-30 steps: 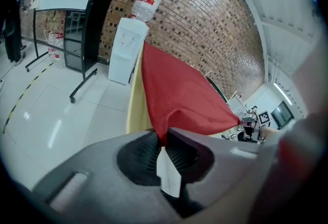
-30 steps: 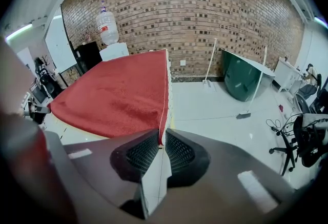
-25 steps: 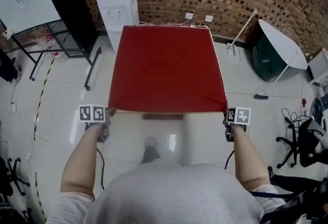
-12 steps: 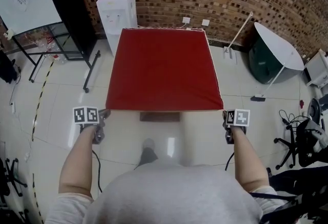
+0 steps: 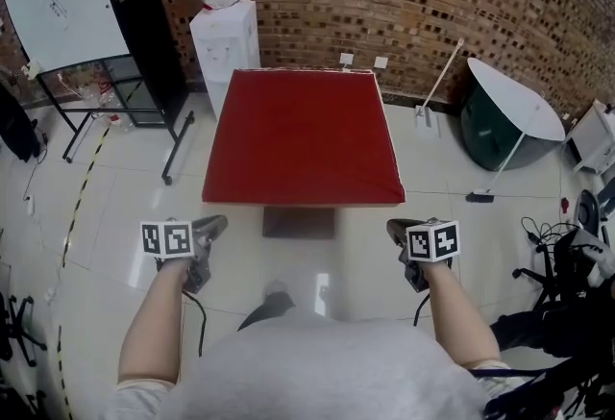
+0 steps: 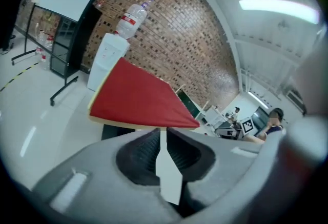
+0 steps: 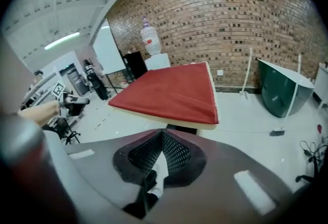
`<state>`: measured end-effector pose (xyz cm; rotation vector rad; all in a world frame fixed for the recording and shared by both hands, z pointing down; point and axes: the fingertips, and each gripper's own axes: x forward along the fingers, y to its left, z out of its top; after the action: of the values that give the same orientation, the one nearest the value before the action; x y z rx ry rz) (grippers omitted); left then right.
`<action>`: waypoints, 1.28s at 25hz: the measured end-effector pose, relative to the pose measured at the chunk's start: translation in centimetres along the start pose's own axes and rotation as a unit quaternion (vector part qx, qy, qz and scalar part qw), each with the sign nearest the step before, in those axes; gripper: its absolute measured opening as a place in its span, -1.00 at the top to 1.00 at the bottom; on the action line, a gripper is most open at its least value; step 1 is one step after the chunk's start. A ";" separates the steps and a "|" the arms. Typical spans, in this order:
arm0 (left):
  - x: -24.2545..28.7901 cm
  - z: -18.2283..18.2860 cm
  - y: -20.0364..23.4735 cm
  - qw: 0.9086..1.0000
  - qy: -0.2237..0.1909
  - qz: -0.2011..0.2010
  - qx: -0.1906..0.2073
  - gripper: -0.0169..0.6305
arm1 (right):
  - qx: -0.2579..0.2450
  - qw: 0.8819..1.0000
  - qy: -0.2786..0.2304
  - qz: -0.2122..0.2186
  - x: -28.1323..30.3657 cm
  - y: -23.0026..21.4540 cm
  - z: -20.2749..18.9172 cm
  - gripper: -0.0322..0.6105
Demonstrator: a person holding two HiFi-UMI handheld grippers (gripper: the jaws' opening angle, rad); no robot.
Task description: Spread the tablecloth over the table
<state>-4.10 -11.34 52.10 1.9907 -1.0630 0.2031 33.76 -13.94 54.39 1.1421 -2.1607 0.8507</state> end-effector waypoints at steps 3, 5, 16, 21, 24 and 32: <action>0.0 -1.0 -5.6 0.997 0.009 -0.062 0.034 0.92 | -0.021 0.998 -0.016 0.059 -1.3 5.8 0.0 0.89; 0.1 -2.1 -8.8 0.993 0.023 -0.099 0.058 0.94 | -0.026 0.995 -0.023 0.093 -2.1 9.1 -0.5 0.89; -6.4 -10.3 -16.1 0.973 0.066 -0.208 0.081 0.94 | 0.018 0.983 -0.032 0.179 -5.9 23.8 -9.1 0.89; -14.9 -15.2 -15.6 0.968 0.088 -0.222 0.083 0.94 | 0.033 0.976 -0.053 0.209 -8.7 34.3 -13.2 0.89; -19.2 -17.4 -15.4 0.964 0.095 -0.235 0.086 0.94 | 0.039 0.976 -0.067 0.205 -10.0 39.0 -15.4 0.89; -26.4 -22.1 -17.1 0.958 0.090 -0.251 0.103 0.94 | 0.033 0.974 -0.091 0.205 -14.3 46.3 -18.7 0.89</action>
<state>-2.78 25.91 42.73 2.3099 -0.4115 0.2213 4.43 27.50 43.62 0.8405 -2.5914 1.0304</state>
